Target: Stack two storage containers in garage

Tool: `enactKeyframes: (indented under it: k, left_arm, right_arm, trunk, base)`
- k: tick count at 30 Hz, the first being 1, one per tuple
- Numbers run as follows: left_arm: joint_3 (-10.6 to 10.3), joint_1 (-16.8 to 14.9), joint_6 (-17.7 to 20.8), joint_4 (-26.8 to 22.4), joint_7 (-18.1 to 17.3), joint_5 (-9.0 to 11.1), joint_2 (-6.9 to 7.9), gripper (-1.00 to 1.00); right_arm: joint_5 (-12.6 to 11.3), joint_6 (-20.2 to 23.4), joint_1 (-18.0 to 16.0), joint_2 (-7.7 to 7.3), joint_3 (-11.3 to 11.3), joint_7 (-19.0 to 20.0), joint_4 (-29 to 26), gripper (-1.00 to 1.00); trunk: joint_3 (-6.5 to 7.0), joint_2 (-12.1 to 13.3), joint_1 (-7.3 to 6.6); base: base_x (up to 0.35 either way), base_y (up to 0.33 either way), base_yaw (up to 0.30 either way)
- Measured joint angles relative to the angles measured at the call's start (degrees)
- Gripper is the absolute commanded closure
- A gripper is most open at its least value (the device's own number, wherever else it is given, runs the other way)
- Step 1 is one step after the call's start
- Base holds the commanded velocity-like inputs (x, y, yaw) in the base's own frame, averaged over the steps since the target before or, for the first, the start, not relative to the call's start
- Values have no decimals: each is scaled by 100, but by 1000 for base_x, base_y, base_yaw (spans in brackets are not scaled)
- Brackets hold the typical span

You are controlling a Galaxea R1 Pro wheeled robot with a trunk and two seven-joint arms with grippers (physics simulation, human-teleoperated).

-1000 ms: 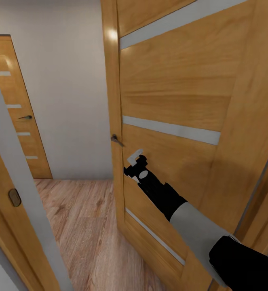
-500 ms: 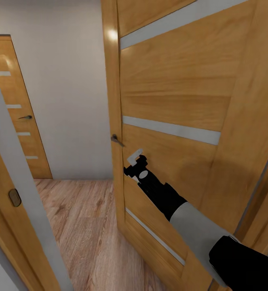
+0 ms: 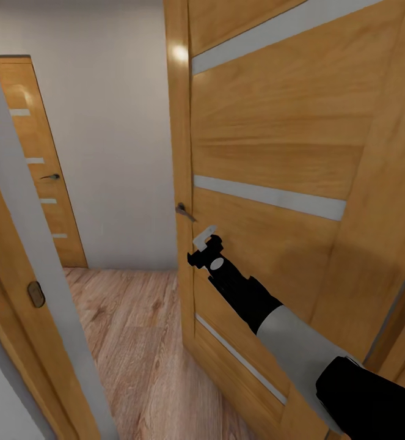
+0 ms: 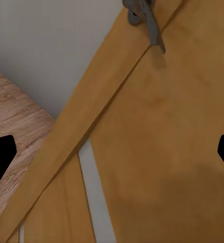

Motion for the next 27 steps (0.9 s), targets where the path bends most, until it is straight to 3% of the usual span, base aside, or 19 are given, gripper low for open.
enactKeyframes:
  k: [12, 25, 27]
  left_arm:
    - [7, 0, 0, 0, 7, 0, -13, -100]
    - [0, 0, 0, 0, 7, 9, 3, -100]
    - [-1, -2, 0, 2, 8, 9, 1, -100]
  right_arm:
    - [0, -37, 0, 0, -13, 0, 60, -100]
    - [9, -39, 0, 0, -30, -3, 281, -100]
    - [-94, -47, 2, 0, -16, 31, 294, -100]
  trunk:
    - [0, 0, -1]
    - [0, -1, -3]
    - [-1, -2, -4]
  base:
    - [18, -4, 2]
    - [274, -24, 0]
    - [316, -1, 0]
